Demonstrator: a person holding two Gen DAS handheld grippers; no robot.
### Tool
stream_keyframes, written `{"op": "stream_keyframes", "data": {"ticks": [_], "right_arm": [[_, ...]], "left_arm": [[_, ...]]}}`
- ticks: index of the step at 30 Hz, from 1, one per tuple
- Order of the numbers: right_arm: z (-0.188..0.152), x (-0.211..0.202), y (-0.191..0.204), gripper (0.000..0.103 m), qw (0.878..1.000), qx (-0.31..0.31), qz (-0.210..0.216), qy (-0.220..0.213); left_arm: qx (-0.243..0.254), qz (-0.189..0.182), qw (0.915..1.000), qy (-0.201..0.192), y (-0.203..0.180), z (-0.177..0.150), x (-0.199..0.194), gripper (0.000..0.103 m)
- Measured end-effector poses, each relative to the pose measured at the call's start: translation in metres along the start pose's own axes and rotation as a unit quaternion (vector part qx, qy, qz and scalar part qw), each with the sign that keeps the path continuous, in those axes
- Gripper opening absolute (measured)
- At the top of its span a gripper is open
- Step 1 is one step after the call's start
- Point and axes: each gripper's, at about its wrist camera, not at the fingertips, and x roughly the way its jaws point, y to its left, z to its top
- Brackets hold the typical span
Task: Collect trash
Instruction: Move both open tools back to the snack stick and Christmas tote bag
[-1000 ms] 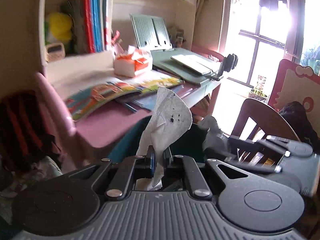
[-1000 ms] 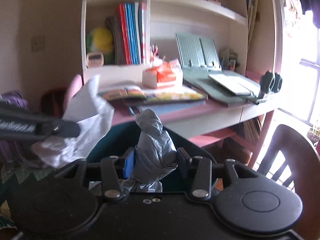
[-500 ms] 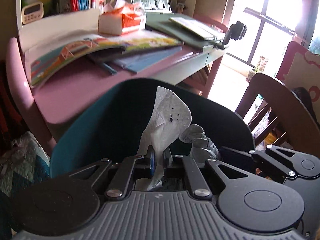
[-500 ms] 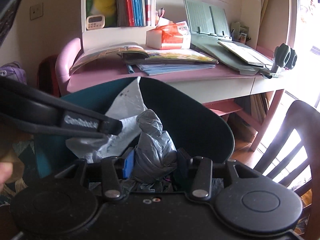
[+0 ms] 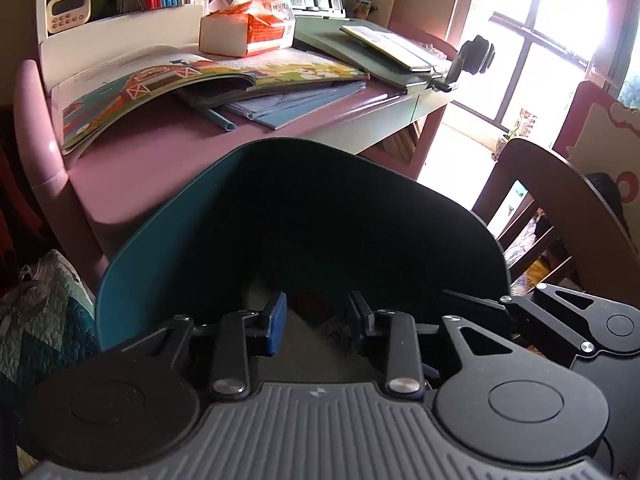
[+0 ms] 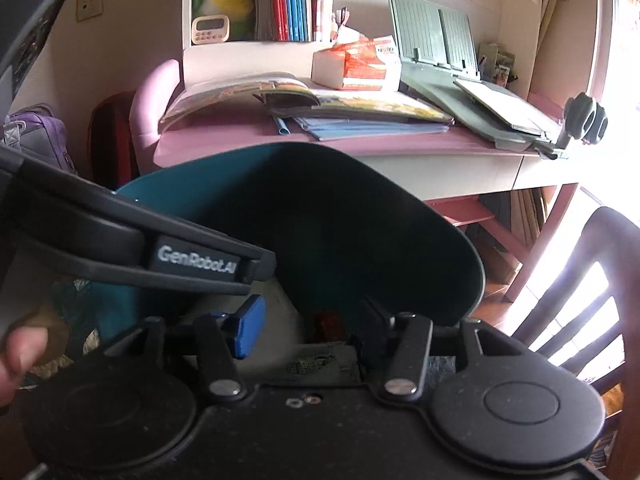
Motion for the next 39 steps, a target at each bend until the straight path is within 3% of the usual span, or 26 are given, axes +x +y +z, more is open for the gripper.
{"op": "stream_keyframes", "data": {"ticks": [5, 9, 17, 23, 28, 30, 39], "right_arm": [[0.006, -0.026, 0.005, 0.054, 1.0, 0.003, 0.005, -0.02], [0.01, -0.051, 0.018, 0.055, 0.999, -0.005, 0.022, -0.034], [0.01, -0.093, 0.067, 0.056, 0.996, -0.032, 0.068, -0.056], [0.011, -0.107, 0.118, 0.057, 0.989, -0.062, 0.118, -0.059], [0.005, -0.105, 0.168, 0.057, 0.981, -0.088, 0.165, -0.044], [-0.002, -0.101, 0.191, 0.057, 0.977, -0.099, 0.185, -0.033], [-0.039, -0.065, 0.291, 0.058, 0.956, -0.119, 0.267, 0.034]], "left_arm": [[0.005, -0.004, 0.9998, -0.017, 0.005, -0.005, -0.031, 0.033], [0.004, -0.001, 0.9991, -0.042, 0.015, -0.014, -0.067, 0.053], [-0.007, 0.025, 0.9966, -0.078, 0.053, -0.044, -0.141, 0.054], [-0.012, 0.052, 0.9946, -0.089, 0.091, -0.077, -0.187, 0.064], [-0.033, 0.072, 0.9934, -0.083, 0.13, -0.113, -0.221, 0.067], [-0.041, 0.079, 0.9927, -0.081, 0.146, -0.129, -0.232, 0.074], [-0.096, 0.125, 0.9853, -0.065, 0.228, -0.208, -0.261, 0.084]]}}
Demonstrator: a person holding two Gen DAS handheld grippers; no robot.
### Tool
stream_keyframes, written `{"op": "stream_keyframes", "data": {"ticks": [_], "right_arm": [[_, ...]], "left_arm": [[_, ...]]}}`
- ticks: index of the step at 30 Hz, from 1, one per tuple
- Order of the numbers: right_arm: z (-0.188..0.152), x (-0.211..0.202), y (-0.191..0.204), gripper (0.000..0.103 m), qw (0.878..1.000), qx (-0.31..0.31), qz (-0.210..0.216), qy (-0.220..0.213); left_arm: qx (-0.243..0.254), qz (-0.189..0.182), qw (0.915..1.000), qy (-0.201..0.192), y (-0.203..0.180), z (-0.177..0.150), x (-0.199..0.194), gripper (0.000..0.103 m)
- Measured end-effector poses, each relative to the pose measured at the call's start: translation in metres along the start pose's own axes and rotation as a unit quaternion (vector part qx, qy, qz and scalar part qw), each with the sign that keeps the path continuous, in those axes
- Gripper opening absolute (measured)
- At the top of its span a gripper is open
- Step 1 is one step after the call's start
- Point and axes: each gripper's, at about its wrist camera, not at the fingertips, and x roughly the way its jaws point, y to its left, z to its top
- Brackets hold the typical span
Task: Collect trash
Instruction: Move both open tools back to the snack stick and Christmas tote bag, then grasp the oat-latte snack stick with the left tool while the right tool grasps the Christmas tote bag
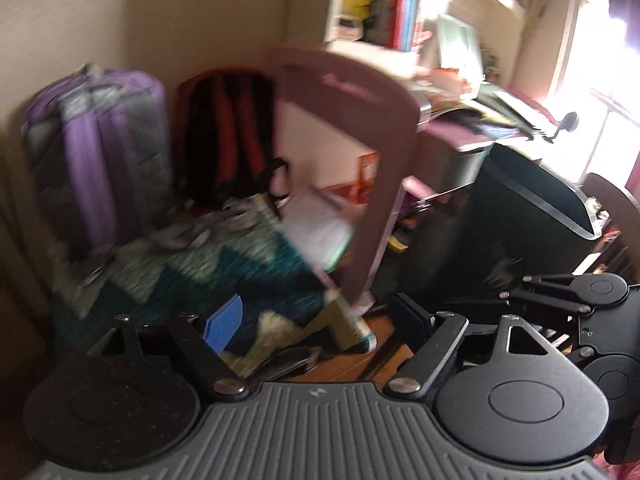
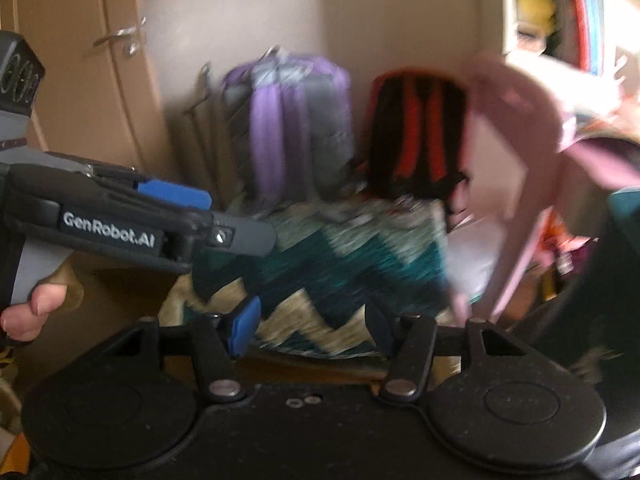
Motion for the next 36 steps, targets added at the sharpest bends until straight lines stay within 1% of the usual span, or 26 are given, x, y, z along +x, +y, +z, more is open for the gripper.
{"op": "stream_keyframes", "data": {"ticks": [3, 6, 8, 10, 11, 12, 17, 21, 24, 26, 30, 34, 36], "right_arm": [[-0.01, 0.035, 0.022, 0.058, 0.999, 0.005, 0.023, 0.027], [-0.022, 0.071, 0.041, 0.058, 0.998, 0.009, 0.04, 0.056], [-0.031, 0.092, 0.053, 0.058, 0.996, 0.012, 0.049, 0.076], [-0.043, 0.113, 0.064, 0.058, 0.994, 0.017, 0.056, 0.097], [-0.05, 0.126, 0.07, 0.059, 0.992, 0.02, 0.061, 0.109], [-0.055, 0.137, 0.075, 0.059, 0.991, 0.022, 0.063, 0.12], [-0.091, 0.202, 0.093, 0.059, 0.984, 0.023, 0.065, 0.162], [-0.123, 0.256, 0.101, 0.059, 0.977, 0.027, 0.072, 0.2], [-0.148, 0.295, 0.106, 0.059, 0.969, 0.028, 0.081, 0.233], [-0.165, 0.321, 0.109, 0.059, 0.964, 0.018, 0.082, 0.254], [-0.196, 0.365, 0.11, 0.059, 0.951, 0.019, 0.085, 0.296], [-0.231, 0.409, 0.104, 0.059, 0.935, 0.033, 0.087, 0.343], [-0.249, 0.428, 0.097, 0.059, 0.925, 0.051, 0.091, 0.364]], "left_arm": [[-0.016, 0.023, 0.9996, 0.01, 0.036, -0.021, 0.005, 0.09], [-0.047, 0.038, 0.9978, 0.026, 0.075, -0.044, 0.014, 0.096], [-0.067, 0.047, 0.9961, 0.033, 0.101, -0.061, 0.022, 0.096], [-0.076, 0.058, 0.9947, 0.038, 0.124, -0.079, 0.031, 0.098], [-0.079, 0.066, 0.9938, 0.042, 0.134, -0.087, 0.037, 0.101], [-0.082, 0.073, 0.9928, 0.046, 0.144, -0.095, 0.043, 0.101], [-0.087, 0.09, 0.9884, 0.086, 0.192, -0.14, 0.088, 0.101], [-0.096, 0.083, 0.9833, 0.131, 0.226, -0.174, 0.135, 0.101], [-0.091, 0.065, 0.9802, 0.163, 0.243, -0.198, 0.171, 0.101], [-0.081, 0.05, 0.9782, 0.185, 0.249, -0.212, 0.195, 0.101], [-0.065, 0.033, 0.9708, 0.229, 0.257, -0.243, 0.242, 0.101], [-0.051, 0.02, 0.9624, 0.266, 0.263, -0.272, 0.289, 0.101], [-0.044, 0.017, 0.9581, 0.283, 0.267, -0.288, 0.31, 0.101]]}}
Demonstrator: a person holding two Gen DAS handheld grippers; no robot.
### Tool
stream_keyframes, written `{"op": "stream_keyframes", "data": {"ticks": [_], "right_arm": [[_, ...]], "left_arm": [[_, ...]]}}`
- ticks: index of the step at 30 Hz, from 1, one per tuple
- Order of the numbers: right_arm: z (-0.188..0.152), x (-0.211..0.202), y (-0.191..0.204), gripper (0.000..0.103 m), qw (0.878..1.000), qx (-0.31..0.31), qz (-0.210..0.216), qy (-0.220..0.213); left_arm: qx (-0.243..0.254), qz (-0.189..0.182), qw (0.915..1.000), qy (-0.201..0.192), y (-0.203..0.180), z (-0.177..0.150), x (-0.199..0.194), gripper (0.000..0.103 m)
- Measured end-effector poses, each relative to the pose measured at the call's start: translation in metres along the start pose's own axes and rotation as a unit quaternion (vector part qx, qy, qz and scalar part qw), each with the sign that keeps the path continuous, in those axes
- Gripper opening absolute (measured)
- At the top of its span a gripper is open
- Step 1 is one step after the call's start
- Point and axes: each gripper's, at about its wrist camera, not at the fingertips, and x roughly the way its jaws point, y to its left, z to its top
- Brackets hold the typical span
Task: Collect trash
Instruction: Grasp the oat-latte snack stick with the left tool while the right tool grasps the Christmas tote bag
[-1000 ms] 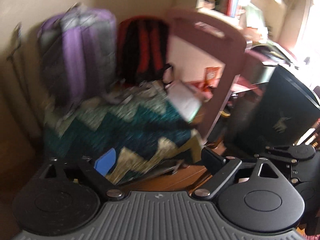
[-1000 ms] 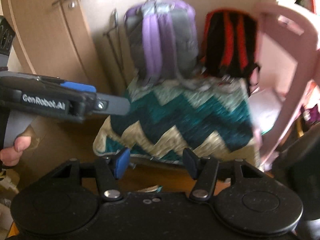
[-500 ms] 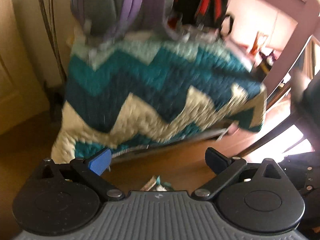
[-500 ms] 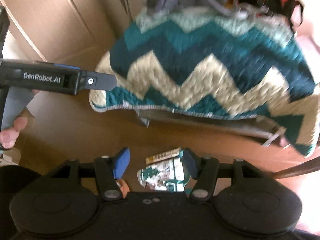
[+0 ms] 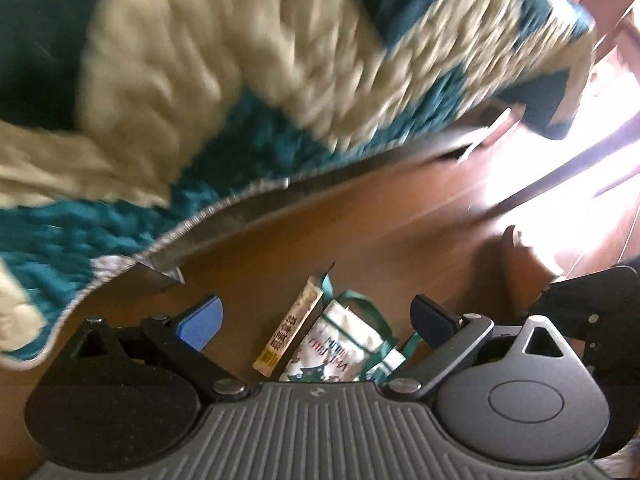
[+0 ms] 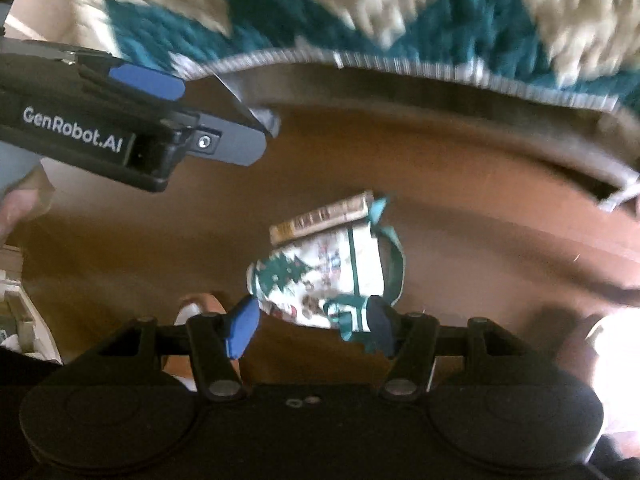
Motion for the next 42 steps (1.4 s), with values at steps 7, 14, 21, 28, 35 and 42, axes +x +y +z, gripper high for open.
{"op": "stream_keyframes", "data": {"ticks": [7, 14, 21, 28, 35, 42], "right_arm": [[-0.007, 0.084, -0.033, 0.059, 0.996, 0.039, 0.004, 0.086], [-0.007, 0.147, -0.053, 0.059, 0.991, 0.054, -0.002, 0.126], [-0.007, 0.177, -0.061, 0.059, 0.987, 0.071, -0.01, 0.147], [-0.005, 0.192, -0.058, 0.059, 0.986, 0.077, -0.003, 0.15], [-0.002, 0.206, -0.047, 0.059, 0.986, 0.068, -0.004, 0.15], [0.0, 0.21, -0.045, 0.056, 0.987, 0.057, -0.014, 0.152]], "left_arm": [[-0.058, 0.007, 0.9955, 0.074, 0.028, -0.013, 0.1, 0.101], [-0.08, 0.011, 0.9897, 0.118, 0.04, -0.039, 0.164, 0.101], [-0.06, 0.027, 0.9889, 0.133, 0.042, -0.046, 0.213, 0.101], [-0.072, 0.029, 0.9895, 0.122, 0.052, -0.044, 0.237, 0.1], [-0.066, 0.027, 0.9919, 0.106, 0.053, -0.048, 0.242, 0.091], [-0.022, 0.056, 0.9948, 0.082, 0.042, -0.048, 0.235, 0.069]]}}
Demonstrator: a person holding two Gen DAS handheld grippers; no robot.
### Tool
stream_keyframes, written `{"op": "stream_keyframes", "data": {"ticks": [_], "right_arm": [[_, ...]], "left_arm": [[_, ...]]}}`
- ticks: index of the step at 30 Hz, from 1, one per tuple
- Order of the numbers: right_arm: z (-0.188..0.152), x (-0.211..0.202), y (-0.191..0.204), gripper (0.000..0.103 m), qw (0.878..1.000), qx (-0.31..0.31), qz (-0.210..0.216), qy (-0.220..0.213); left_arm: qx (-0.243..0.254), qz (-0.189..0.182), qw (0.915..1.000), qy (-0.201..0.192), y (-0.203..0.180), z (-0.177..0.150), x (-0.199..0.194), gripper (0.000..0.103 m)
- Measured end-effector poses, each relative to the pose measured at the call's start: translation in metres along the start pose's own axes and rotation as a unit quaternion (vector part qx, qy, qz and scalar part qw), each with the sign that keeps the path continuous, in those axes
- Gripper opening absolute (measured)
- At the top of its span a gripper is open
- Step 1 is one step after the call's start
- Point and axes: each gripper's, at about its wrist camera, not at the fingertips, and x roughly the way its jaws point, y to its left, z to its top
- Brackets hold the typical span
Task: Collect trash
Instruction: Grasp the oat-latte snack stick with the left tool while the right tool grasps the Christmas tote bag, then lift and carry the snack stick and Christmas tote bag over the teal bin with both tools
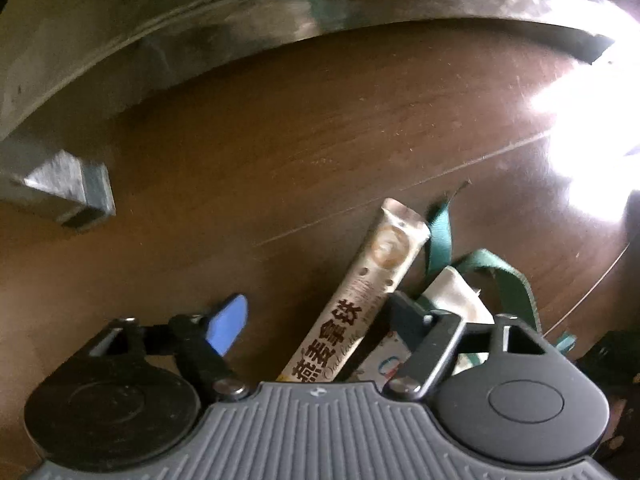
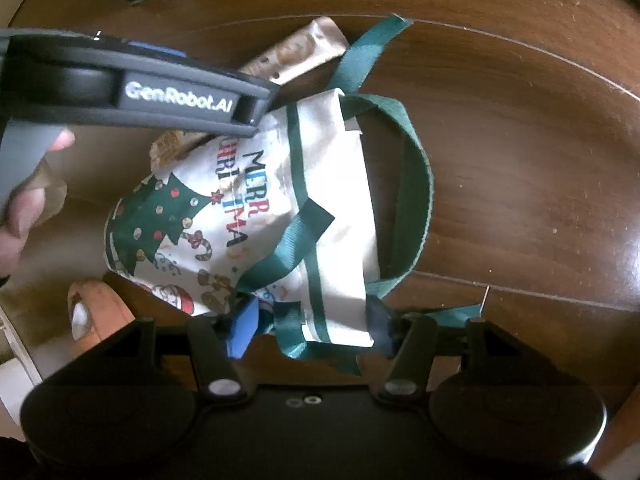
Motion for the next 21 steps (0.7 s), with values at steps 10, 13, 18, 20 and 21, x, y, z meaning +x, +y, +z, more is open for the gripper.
{"op": "stream_keyframes", "data": {"ticks": [10, 13, 18, 20, 21], "right_arm": [[-0.005, -0.006, 0.019, 0.011, 0.999, -0.035, -0.026, -0.014], [-0.011, -0.02, 0.022, 0.007, 0.998, -0.045, -0.032, -0.03], [-0.02, -0.053, 0.024, 0.006, 0.996, -0.053, -0.049, -0.048], [-0.022, -0.072, 0.026, 0.006, 0.995, -0.05, -0.057, -0.059], [-0.023, -0.082, 0.025, 0.006, 0.995, -0.047, -0.059, -0.064]], "left_arm": [[0.008, -0.002, 0.9998, -0.017, -0.004, 0.004, -0.006, 0.025], [-0.016, -0.006, 0.9998, -0.012, 0.007, 0.007, -0.007, 0.024], [-0.041, -0.014, 0.9989, -0.017, 0.023, 0.007, -0.023, 0.022], [-0.033, -0.012, 0.9992, -0.021, 0.022, 0.006, -0.036, 0.021], [-0.028, -0.013, 0.9993, -0.023, 0.021, 0.005, -0.042, 0.02]]}}
